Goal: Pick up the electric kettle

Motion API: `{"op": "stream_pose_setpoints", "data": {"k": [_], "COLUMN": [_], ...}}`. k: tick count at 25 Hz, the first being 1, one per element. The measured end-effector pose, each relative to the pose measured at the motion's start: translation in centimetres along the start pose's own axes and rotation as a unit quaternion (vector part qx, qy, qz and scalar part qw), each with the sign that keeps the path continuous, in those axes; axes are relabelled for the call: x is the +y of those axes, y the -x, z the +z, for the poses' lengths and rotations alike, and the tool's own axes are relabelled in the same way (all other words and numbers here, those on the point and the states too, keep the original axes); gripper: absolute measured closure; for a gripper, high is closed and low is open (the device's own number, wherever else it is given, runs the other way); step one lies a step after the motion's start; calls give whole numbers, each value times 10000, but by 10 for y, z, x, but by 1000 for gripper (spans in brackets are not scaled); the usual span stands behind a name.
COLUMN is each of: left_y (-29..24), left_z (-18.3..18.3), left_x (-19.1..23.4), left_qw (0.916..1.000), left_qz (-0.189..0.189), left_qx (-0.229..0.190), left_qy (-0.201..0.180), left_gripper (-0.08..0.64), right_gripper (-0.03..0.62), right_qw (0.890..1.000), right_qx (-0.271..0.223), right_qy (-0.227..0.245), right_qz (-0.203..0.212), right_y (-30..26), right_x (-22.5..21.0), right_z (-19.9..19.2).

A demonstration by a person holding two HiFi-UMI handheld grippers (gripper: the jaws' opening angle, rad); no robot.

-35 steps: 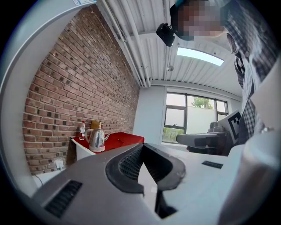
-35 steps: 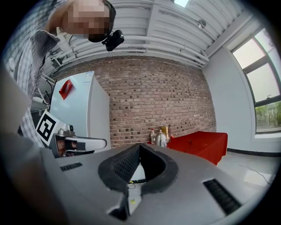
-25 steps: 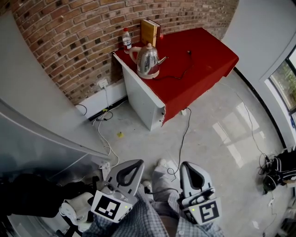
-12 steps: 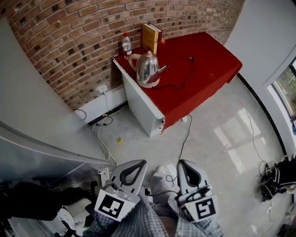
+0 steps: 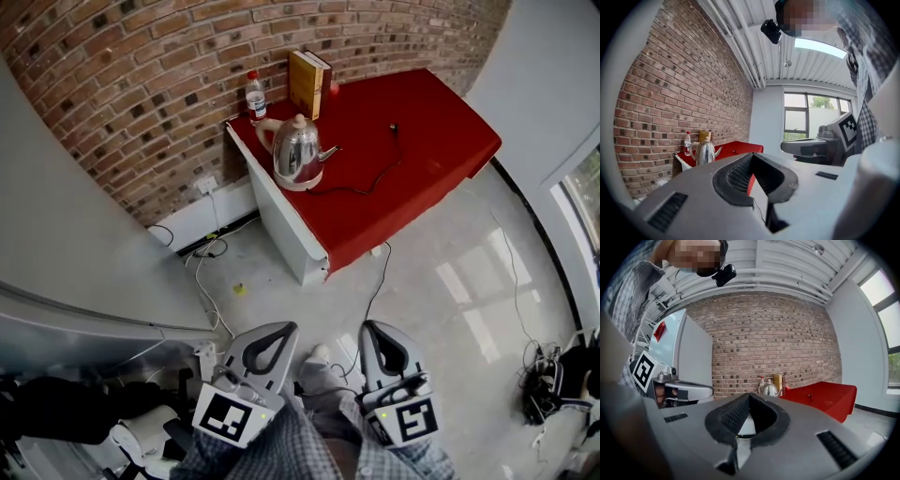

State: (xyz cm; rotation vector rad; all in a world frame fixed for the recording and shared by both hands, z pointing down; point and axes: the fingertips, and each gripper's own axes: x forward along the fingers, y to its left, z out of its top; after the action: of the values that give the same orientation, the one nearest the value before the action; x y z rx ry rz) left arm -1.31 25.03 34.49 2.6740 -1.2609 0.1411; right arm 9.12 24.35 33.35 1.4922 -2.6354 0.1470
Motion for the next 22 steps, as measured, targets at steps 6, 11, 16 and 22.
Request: {"op": "stream_pose_setpoints", "data": {"k": [6,11,16,22], "left_y": [-28,-47,-65,-82], "left_z": [9,21,26,32], "left_x": [10,15,21,24], "left_qw": [9997,9989,9977,9966], "left_qz": [235,446,625,738], "left_qx": [0,-135,-218,-340], "left_qy": [-28,-86,-107,-116], "left_gripper": [554,554,554,554], "right_gripper": [585,586,586,586], "right_qw": [10000,9997,9988,9981], "right_qx": [19,-26,-168,-236], "right_qy": [2,42,126,205], "right_qz": [59,234,448,530], "right_y": [-19,-33,-48,-54], "right_x": [-36,-55,-72,-90], "right_z": [6,11,16,17]}}
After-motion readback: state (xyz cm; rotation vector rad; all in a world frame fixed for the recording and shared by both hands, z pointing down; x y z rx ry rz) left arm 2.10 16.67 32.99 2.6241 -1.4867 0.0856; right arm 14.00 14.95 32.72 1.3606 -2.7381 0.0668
